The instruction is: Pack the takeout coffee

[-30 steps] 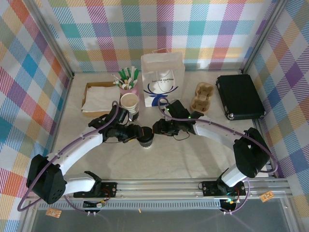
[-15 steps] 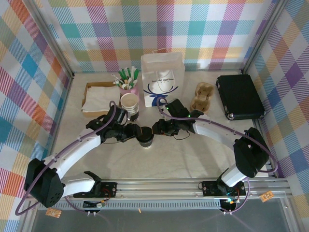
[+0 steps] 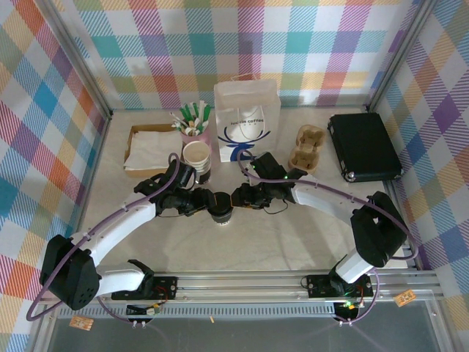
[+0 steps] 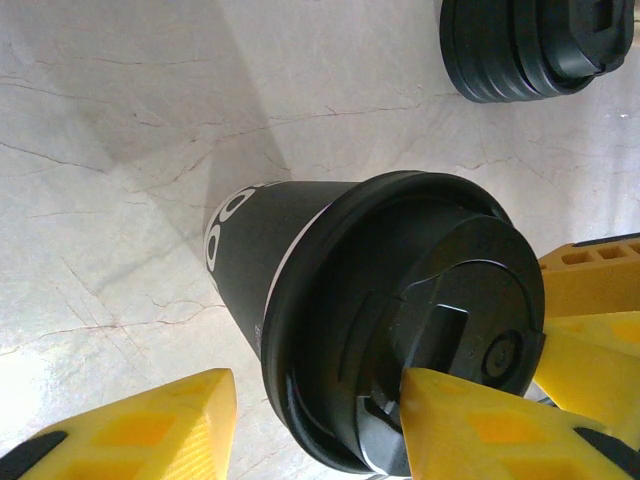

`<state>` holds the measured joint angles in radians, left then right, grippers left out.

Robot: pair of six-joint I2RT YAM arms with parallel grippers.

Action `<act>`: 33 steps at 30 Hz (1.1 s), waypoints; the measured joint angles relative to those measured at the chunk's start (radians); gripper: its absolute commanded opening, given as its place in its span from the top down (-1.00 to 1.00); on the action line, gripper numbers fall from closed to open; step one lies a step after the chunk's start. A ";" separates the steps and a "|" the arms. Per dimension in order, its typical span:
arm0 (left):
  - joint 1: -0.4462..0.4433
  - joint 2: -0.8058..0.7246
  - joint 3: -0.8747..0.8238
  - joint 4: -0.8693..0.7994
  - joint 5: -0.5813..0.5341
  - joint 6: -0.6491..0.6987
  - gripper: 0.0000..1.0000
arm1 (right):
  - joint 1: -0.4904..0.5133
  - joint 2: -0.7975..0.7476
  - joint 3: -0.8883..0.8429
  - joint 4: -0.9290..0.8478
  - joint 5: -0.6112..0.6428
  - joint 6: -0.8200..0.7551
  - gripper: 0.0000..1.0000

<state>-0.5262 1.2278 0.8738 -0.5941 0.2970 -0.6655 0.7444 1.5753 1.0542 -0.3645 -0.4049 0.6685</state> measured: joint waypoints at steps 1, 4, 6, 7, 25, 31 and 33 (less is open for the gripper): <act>0.000 -0.001 -0.001 0.000 0.000 0.000 0.06 | 0.000 0.002 0.000 0.004 -0.002 0.000 0.25; 0.000 -0.002 -0.003 0.002 0.000 0.000 0.06 | 0.000 0.006 -0.001 0.008 -0.005 0.001 0.25; 0.001 -0.002 -0.004 0.002 0.000 0.000 0.07 | -0.001 0.008 -0.001 0.011 -0.009 0.001 0.25; 0.001 -0.003 -0.006 0.003 -0.001 0.000 0.07 | -0.003 0.009 -0.002 0.013 -0.010 0.000 0.26; 0.002 -0.048 -0.073 0.074 0.006 -0.039 0.09 | -0.031 0.026 -0.078 0.149 -0.087 0.000 0.27; 0.002 -0.043 -0.061 0.065 0.007 -0.038 0.09 | -0.030 0.027 -0.049 0.094 -0.072 -0.012 0.23; 0.002 -0.036 -0.049 0.050 0.008 -0.037 0.08 | -0.026 0.027 -0.030 0.056 -0.055 -0.026 0.22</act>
<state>-0.5247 1.1919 0.8246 -0.5442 0.3054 -0.7025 0.7189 1.6020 1.0241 -0.3080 -0.4603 0.6422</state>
